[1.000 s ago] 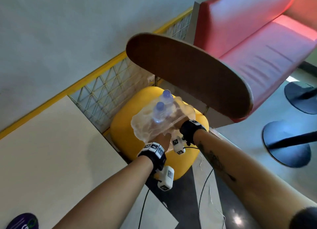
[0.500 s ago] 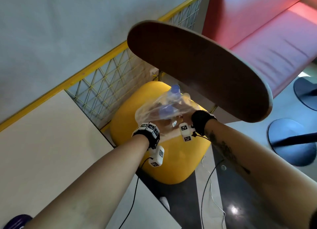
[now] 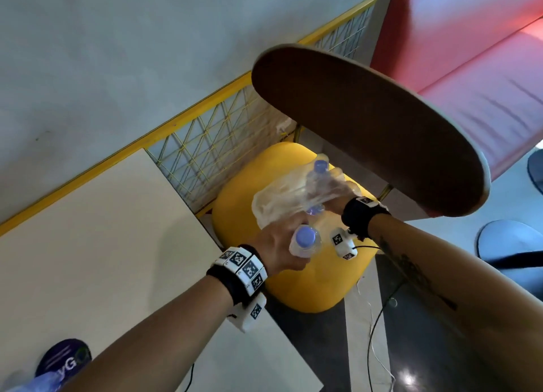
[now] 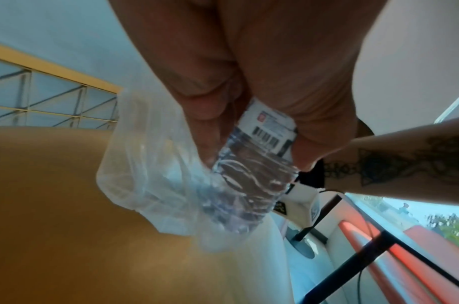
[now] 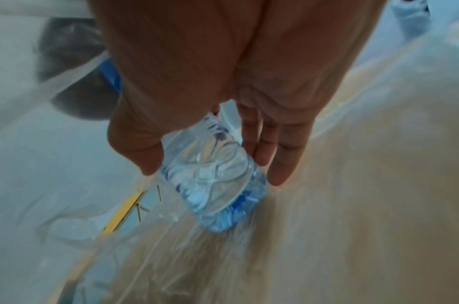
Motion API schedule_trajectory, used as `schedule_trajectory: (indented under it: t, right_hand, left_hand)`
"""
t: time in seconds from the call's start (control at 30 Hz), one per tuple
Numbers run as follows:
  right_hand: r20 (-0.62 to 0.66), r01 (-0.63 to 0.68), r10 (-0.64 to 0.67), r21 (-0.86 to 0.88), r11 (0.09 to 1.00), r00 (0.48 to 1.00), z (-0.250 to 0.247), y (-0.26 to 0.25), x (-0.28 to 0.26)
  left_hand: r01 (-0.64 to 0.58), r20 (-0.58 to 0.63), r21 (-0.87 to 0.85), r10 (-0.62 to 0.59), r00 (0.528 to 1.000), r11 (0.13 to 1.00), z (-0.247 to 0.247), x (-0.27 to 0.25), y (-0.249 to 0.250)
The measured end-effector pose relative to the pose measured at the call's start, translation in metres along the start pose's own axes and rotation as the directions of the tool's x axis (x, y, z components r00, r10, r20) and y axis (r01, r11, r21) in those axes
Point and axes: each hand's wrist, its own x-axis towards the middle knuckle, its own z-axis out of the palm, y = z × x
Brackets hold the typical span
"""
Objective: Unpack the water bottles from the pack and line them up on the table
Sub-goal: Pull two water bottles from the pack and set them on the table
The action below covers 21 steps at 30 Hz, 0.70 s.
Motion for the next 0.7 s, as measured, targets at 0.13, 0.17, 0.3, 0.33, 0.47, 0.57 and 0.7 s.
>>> schedule_trajectory:
  t: [0.13,0.17,0.3,0.33,0.47,0.57,0.7]
  right_hand:
    - [0.024,0.041,-0.036,-0.24,0.97,0.999,-0.001,0.002,-0.011]
    - [0.032,0.066,-0.059,-0.291,0.955,0.998,-0.002,0.001,-0.022]
    - [0.104,0.086,-0.054,-0.331,0.94,0.993,0.002,0.022,-0.053]
    - [0.097,0.077,-0.045,-0.362,0.929,0.994,0.005,0.026,-0.061]
    - [0.031,0.071,-0.064,-0.326,0.943,0.997,0.018,0.067,-0.1]
    - [-0.038,-0.002,-0.009,-0.283,0.959,0.999,0.034,0.106,-0.135]
    - [-0.044,0.088,-0.105,-0.29,0.953,0.994,0.081,0.112,-0.204]
  left_hand:
    - [-0.043,-0.069,-0.117,0.035,0.997,0.992,-0.009,-0.056,0.003]
    - [-0.047,-0.105,-0.123,0.034,0.994,0.991,-0.009,-0.071,0.002]
    - [-0.024,-0.29,-0.038,0.012,0.957,0.999,-0.011,-0.135,-0.011]
    - [-0.006,-0.34,-0.037,-0.007,0.94,0.999,-0.011,-0.153,-0.014]
    - [0.052,-0.503,-0.177,-0.136,0.854,0.983,-0.009,-0.225,-0.036]
    - [0.037,-0.587,-0.251,-0.183,0.789,0.967,-0.01,-0.275,-0.047]
    - [0.083,-0.686,-0.214,-0.211,0.697,0.973,-0.024,-0.338,-0.058]
